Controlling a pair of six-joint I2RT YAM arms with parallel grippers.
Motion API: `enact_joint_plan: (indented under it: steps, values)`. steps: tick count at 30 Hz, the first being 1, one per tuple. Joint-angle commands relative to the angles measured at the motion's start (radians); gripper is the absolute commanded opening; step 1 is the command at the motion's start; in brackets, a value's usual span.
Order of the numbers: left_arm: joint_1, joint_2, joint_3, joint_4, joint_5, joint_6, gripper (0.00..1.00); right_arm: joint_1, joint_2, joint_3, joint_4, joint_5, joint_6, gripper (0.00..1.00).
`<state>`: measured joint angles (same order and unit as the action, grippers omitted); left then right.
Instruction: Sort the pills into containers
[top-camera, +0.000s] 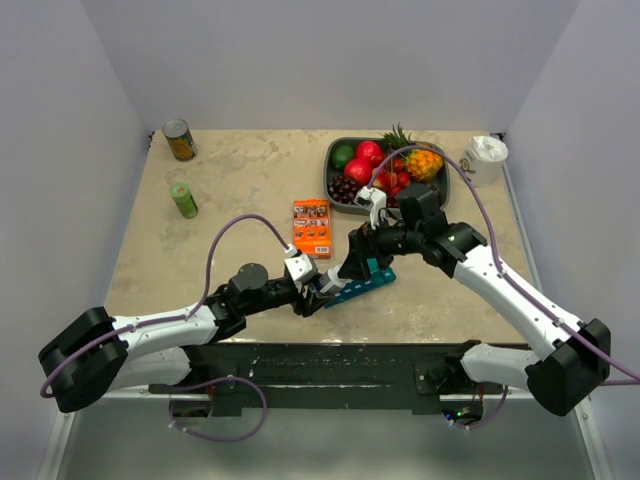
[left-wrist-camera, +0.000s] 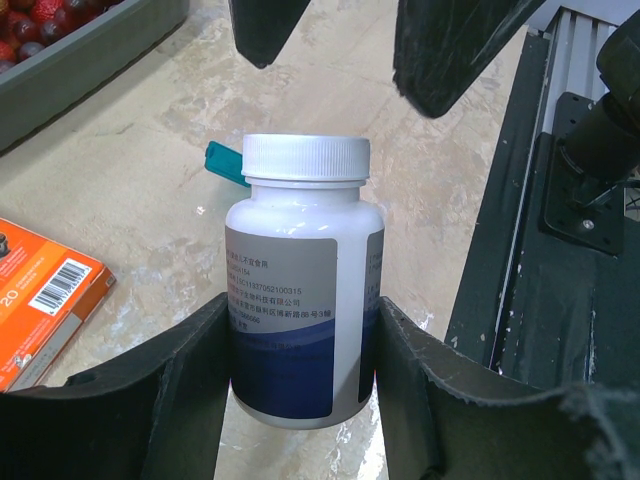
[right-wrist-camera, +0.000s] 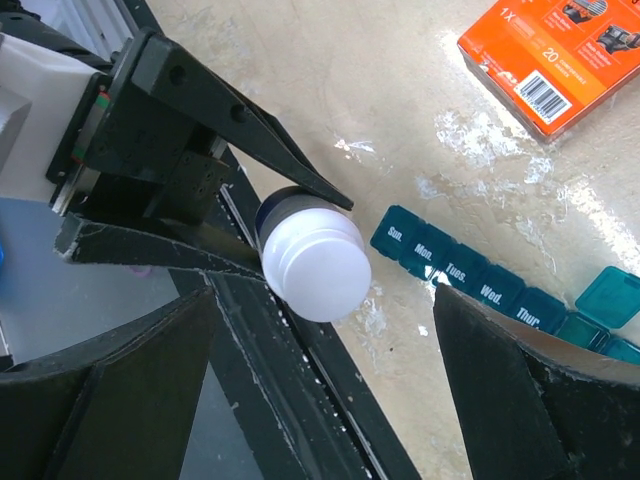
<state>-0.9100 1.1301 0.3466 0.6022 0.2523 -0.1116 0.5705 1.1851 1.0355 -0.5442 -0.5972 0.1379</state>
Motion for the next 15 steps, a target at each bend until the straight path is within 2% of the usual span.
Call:
enact_joint_plan:
  steps: [1, 7, 15]
  values:
    - [-0.003, -0.010, 0.049, 0.062, -0.012, 0.018, 0.00, 0.002, 0.024, 0.000, 0.030, 0.002, -0.008, 0.92]
    - [-0.003, -0.013, 0.055, 0.064, -0.004, 0.015, 0.00, 0.002, 0.047, 0.003, 0.039, -0.004, 0.008, 0.92]
    - [-0.003, -0.012, 0.057, 0.074, -0.005, 0.013, 0.00, 0.002, 0.070, -0.003, 0.052, -0.108, 0.029, 0.77]
